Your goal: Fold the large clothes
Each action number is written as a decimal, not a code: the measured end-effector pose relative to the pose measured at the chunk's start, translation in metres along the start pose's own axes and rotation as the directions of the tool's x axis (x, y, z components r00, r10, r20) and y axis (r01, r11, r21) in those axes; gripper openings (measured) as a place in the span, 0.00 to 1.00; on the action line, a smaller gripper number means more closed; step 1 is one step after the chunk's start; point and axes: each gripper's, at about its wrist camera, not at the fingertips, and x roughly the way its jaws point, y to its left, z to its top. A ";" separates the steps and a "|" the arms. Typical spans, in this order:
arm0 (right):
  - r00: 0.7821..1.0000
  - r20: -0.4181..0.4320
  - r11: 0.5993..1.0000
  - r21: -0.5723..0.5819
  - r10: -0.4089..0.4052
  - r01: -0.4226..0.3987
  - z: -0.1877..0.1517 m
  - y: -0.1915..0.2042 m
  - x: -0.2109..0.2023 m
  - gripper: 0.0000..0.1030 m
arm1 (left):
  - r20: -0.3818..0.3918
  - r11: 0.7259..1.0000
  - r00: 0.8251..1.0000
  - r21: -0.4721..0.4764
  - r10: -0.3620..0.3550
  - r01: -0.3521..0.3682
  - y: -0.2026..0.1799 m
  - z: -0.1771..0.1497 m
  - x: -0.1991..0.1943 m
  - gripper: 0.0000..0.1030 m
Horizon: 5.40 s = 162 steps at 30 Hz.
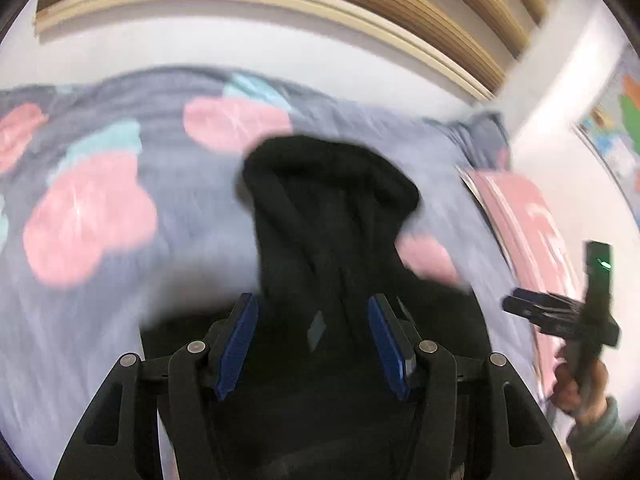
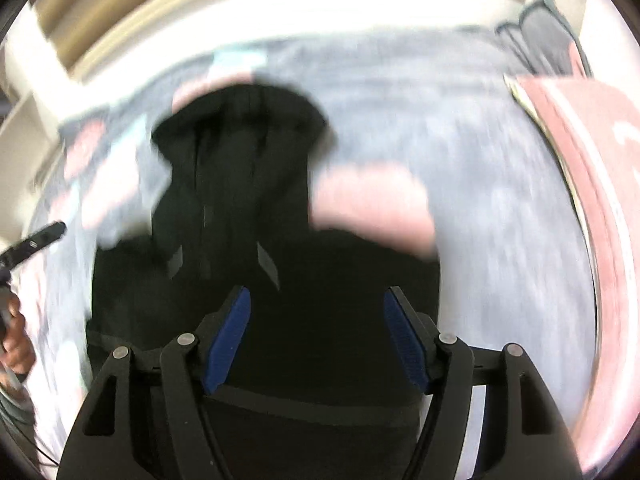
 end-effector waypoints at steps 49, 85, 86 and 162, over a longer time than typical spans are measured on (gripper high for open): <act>0.997 0.003 0.989 -0.124 0.082 -0.081 0.102 0.048 0.145 0.64 | 0.043 1.000 0.999 0.009 -0.008 0.007 0.039 0.072 0.105 0.51; 0.986 -0.162 0.956 -0.278 0.043 -0.087 0.126 0.123 0.251 0.54 | -0.039 0.990 0.996 -0.118 0.076 -0.080 0.083 0.041 0.195 0.52; 0.990 -0.131 0.951 -0.294 0.058 -0.094 0.119 0.116 0.224 0.54 | -0.039 0.991 0.997 -0.108 0.071 -0.075 0.079 0.044 0.187 0.52; 0.970 -0.199 0.986 -0.064 0.140 -0.155 -0.231 0.012 -0.071 0.30 | -0.315 0.999 0.949 0.000 -0.031 0.032 -0.026 -0.255 -0.097 0.19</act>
